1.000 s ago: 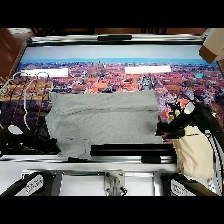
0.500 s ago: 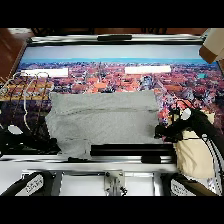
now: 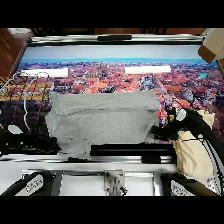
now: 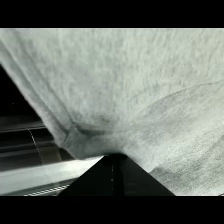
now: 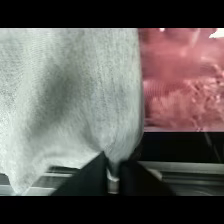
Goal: Fold the shirts.
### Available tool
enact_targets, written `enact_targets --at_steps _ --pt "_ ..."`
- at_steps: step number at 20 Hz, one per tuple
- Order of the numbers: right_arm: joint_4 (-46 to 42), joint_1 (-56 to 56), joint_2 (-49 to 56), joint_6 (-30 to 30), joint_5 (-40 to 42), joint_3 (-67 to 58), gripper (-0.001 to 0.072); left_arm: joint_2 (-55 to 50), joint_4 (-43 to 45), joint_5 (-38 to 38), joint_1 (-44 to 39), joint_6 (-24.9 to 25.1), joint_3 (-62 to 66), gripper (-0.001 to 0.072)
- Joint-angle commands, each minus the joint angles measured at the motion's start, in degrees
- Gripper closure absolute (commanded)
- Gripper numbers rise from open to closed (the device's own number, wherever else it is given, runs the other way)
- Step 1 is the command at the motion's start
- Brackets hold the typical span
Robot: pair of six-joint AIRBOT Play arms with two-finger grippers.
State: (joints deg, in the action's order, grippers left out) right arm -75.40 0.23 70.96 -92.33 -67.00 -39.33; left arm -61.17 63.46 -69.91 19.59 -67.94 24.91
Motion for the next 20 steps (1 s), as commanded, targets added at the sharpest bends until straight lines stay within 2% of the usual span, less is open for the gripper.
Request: enact_targets --at_steps 1,7,10,13,20 --pt "-3.4 2.4 -0.2 -0.8 -2.1 -0.3 0.0642 0.1 0.0 -0.3 0.0 0.0 2.0 0.0665" --pt "-9.6 2.4 -6.1 2.0 -2.5 -9.3 0.0644 0.1 0.0 -5.6 0.1 1.3 17.3 0.0666" --pt "-10.0 2.5 -4.9 2.2 3.3 -16.0 0.0644 -0.3 -0.1 -4.4 0.1 1.2 24.8 0.0667" --pt "-9.4 2.5 0.4 2.1 10.6 -22.1 0.0644 -3.2 -0.4 -1.0 0.0 -0.3 30.4 0.0666" --pt "-9.0 2.5 16.7 1.6 14.8 -36.8 0.0644 -20.5 -8.3 -0.2 -0.3 -2.0 46.4 0.0666"
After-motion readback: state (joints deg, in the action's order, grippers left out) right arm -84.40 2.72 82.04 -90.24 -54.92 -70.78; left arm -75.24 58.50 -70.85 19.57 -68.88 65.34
